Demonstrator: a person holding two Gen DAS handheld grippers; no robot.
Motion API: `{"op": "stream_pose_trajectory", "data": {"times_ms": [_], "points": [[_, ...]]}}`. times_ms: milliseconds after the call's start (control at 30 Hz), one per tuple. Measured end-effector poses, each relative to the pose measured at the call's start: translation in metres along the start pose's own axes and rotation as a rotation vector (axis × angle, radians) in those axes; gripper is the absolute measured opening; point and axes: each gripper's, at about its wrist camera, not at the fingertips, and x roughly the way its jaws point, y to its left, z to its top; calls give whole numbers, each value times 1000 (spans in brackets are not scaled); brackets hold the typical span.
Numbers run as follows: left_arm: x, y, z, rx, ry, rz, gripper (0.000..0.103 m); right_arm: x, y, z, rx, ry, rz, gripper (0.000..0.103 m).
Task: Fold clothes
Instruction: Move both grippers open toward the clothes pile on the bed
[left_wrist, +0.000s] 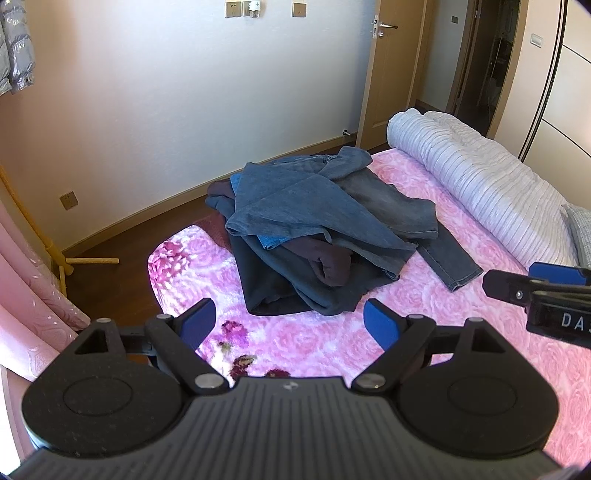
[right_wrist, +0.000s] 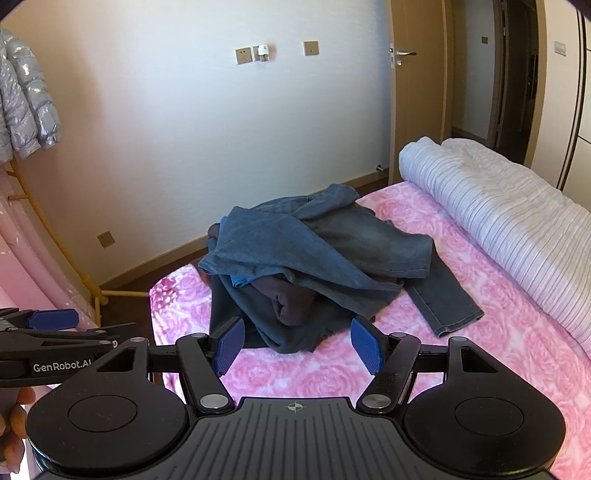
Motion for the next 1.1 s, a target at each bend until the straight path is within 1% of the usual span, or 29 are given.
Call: {"op": "stream_pose_trajectory", "data": {"times_ms": [600,767,1100], "points": [[-13,-15,-14,10,3,2,85,-12,-13,-11,18,1,11,68],[-17,-19,-14,12,-5,-8,85,-15,-17,-14,24,3,10,68],[-24,-16,-21,4,-4,-5,85,-18,-14,-22,12,16,22,68]]}}
